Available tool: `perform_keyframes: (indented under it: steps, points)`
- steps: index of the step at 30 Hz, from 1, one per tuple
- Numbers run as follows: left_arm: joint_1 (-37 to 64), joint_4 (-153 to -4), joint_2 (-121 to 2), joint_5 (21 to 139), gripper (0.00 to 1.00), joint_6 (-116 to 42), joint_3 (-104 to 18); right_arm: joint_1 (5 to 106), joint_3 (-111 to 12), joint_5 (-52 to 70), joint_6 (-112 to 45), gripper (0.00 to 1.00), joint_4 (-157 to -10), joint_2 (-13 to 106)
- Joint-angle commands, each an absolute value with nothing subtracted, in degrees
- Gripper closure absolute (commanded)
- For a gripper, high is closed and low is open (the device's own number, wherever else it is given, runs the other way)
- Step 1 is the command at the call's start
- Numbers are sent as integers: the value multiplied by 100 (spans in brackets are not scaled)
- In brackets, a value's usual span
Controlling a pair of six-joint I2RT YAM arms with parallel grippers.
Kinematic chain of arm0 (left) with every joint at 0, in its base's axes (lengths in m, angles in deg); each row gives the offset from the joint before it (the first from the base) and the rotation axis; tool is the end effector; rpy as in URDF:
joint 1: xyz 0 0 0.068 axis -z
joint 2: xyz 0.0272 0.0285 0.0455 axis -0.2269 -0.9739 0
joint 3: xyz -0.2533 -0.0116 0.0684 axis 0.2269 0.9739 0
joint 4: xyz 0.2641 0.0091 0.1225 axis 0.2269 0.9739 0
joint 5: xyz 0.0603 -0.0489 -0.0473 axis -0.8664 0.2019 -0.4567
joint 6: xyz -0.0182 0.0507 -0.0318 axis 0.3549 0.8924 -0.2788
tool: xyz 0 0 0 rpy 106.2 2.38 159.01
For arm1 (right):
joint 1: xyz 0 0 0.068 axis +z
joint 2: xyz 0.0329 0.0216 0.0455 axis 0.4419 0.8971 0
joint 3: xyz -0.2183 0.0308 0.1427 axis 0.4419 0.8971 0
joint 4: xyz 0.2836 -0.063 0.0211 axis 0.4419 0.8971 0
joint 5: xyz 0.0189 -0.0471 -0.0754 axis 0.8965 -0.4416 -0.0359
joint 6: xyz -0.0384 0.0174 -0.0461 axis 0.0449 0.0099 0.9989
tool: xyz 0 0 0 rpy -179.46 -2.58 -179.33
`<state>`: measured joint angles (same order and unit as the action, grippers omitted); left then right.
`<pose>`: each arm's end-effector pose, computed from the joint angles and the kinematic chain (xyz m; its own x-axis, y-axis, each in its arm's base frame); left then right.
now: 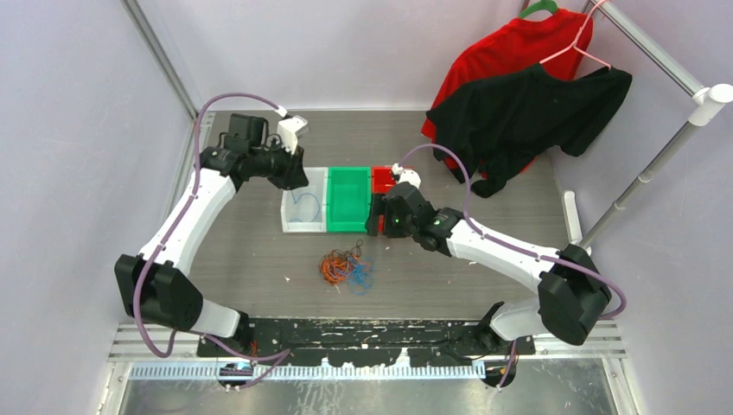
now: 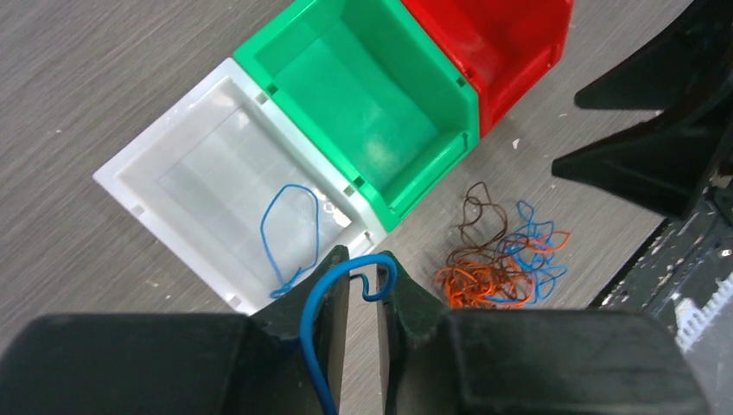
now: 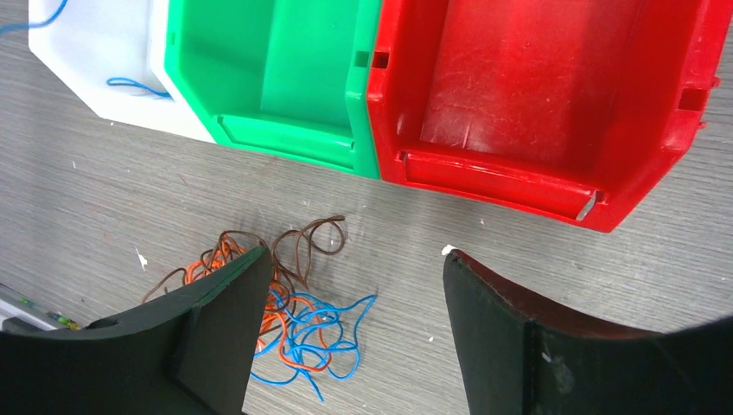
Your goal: Untangle the cables
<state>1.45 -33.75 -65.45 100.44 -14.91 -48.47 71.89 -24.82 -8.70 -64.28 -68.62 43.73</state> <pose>0.3242 -0.1079 0.3232 -0.5804 0.3239 -0.7471 0.6662 0.7165 -0.2069 0.2370 0.2304 0.2085 -0.7450 0.0925 -0.6606 -0.1993 0.9142 0.3528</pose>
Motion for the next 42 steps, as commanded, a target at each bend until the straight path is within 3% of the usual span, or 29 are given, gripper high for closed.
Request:
perform_keyframes:
  steps: [1,7,8,10,11,13,16,25,27,31,35,38,42]
  points:
    - [183,-3467,-6830,10334,76,-1838,-5111,7278,-2504,-879,-6487,22,-6973,4141]
    - [203,-3618,-7077,8912,76,-1101,-4721,7281,-2474,-916,-6479,21,-6861,3969]
    - [204,-3586,-7102,8815,68,-1018,-4701,7281,-2486,-916,-6470,21,-6850,3957]
    - [205,-3378,-7115,8880,32,-909,-4750,7281,-2519,-909,-6452,20,-6813,3970]
    - [202,-3242,-7099,8971,21,-877,-4817,7281,-2546,-908,-6438,19,-6793,3980]
    - [202,-3027,-7032,9144,8,-864,-4993,7281,-2570,-900,-6411,18,-6776,3998]
    - [203,-2731,-6907,9317,2,-732,-5253,7280,-2594,-884,-6373,18,-6764,4020]
    - [207,-2428,-6716,9543,12,-352,-5227,7290,-2509,-708,-6387,19,-6688,3983]
    - [205,-1864,-6785,9986,21,128,-5239,7314,-2457,-706,-6359,19,-6651,3923]
    - [236,-776,-6852,10322,26,1394,-4977,7325,-2387,-709,-6318,20,-6555,3836]
    - [398,-889,-6645,9872,30,1745,-4351,7325,-2420,-656,-6312,21,-6526,3817]
    - [439,-1220,-6471,10011,32,1084,-3941,7325,-2416,-627,-6353,21,-6533,3785]
    - [676,-1609,-6009,10107,30,1059,-3124,7325,-2355,-653,-6394,22,-6591,3779]
